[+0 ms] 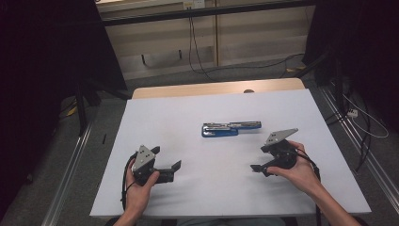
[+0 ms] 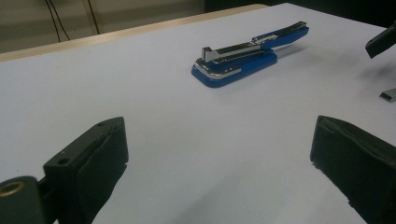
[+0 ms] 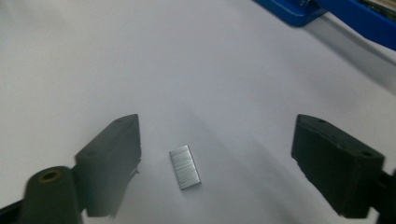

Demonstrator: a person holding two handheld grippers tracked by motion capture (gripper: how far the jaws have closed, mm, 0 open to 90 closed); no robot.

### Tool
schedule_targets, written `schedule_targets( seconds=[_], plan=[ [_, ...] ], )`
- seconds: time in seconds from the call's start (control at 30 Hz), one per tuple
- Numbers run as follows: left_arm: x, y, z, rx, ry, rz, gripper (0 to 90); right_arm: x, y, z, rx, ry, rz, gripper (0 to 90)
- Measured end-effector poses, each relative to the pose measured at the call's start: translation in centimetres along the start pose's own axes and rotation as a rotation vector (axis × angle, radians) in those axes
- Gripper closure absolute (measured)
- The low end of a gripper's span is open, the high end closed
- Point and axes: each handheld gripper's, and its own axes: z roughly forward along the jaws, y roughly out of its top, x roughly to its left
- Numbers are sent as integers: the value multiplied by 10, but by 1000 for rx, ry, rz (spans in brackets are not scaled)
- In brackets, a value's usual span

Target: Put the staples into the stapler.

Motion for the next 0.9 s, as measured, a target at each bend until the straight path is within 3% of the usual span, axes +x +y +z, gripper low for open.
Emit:
schedule_targets(
  seconds=[0.4, 0.5, 0.9],
  plan=[
    [2, -1, 2, 15, -1, -1, 42, -1, 3, 2, 74, 63, -29, 438],
    [4, -2, 1, 20, 18, -5, 39, -1, 3, 4, 98, 71, -41, 486],
    [3, -3, 3, 26, 0, -16, 39, 3, 3, 8, 175, 102, -78, 651]
  ],
)
